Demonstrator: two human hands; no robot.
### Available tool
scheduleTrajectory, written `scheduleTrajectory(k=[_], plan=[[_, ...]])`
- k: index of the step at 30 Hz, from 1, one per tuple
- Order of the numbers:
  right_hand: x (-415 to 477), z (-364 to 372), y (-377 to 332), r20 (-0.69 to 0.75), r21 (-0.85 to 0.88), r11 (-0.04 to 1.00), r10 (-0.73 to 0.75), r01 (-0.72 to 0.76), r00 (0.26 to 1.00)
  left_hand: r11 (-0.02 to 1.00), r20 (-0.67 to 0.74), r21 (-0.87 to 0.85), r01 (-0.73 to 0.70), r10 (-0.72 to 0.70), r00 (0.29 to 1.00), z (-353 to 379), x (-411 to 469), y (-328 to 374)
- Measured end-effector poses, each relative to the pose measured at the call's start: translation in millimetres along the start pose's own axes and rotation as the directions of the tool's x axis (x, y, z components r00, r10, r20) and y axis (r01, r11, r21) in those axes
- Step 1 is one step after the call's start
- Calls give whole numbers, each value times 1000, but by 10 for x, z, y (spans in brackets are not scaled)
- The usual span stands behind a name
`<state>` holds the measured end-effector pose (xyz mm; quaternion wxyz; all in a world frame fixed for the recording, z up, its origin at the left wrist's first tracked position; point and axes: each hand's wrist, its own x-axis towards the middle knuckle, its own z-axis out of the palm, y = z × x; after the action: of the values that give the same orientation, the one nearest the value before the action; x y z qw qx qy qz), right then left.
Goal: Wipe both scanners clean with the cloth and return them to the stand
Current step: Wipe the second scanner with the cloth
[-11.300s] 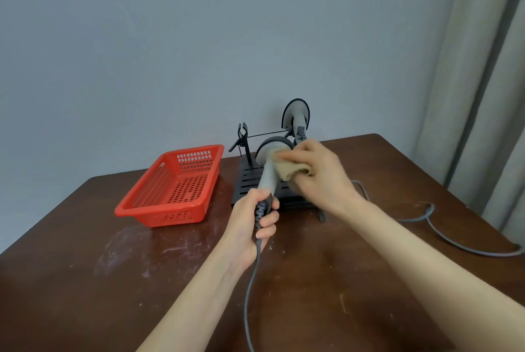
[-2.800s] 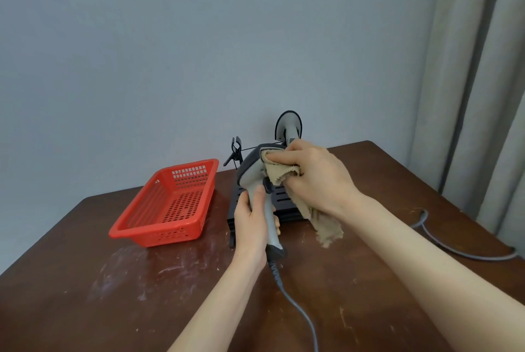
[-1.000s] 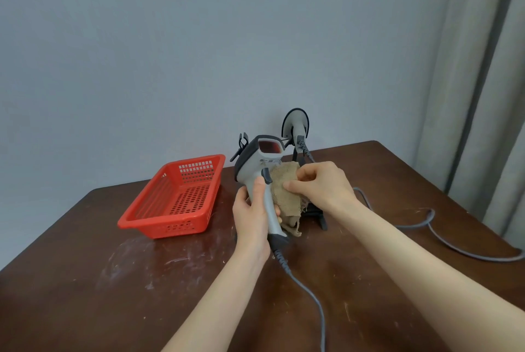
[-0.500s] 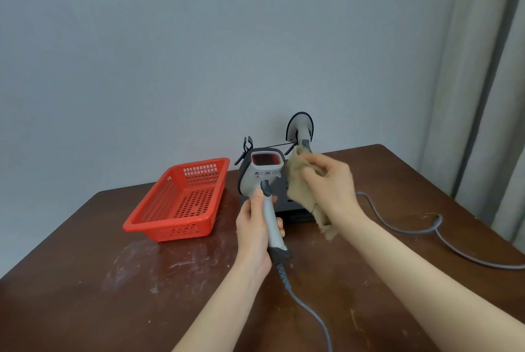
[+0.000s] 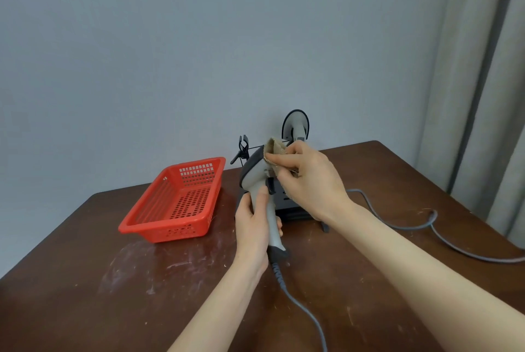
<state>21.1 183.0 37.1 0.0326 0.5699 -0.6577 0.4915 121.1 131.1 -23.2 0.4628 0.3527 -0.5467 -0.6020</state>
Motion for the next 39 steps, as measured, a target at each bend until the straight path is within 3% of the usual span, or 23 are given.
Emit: scheduleTrajectory(k=[6,12,17,21,25,27,32,37,39], plan=[[-12,-92,137,25,-312,945,113,-99,993,1000,-22,-7,5,-6,1000,-20,-8,0],[37,-84,-15,77,-10,998,64,-63,995,1000,-2,-1,4,-4,1000,29,5,-4],[46,-126,95,77,-281,955,125,-99,989,999,-24,-37,30,-31,999,2,9,-10],[50,-134,104,91,-317,939,171,-134,981,998,-28,-25,50,-51,998,2,24,-56],[78,-121,11,131,33,993,112,-117,985,998,-24,-20,52,-53,998,33,28,-43],[77,-124,0,155,108,987,103,-120,983,999,-26,-20,46,-47,999,43,28,-31],[54,-207,100,108,-252,957,174,-142,979,996,-32,-56,67,-68,997,24,31,-21],[78,-251,77,125,-301,948,146,-103,981,999,-29,-26,48,-49,998,16,38,-31],[86,-249,67,112,-232,967,134,-105,985,999,-27,-12,48,-49,998,21,50,-28]])
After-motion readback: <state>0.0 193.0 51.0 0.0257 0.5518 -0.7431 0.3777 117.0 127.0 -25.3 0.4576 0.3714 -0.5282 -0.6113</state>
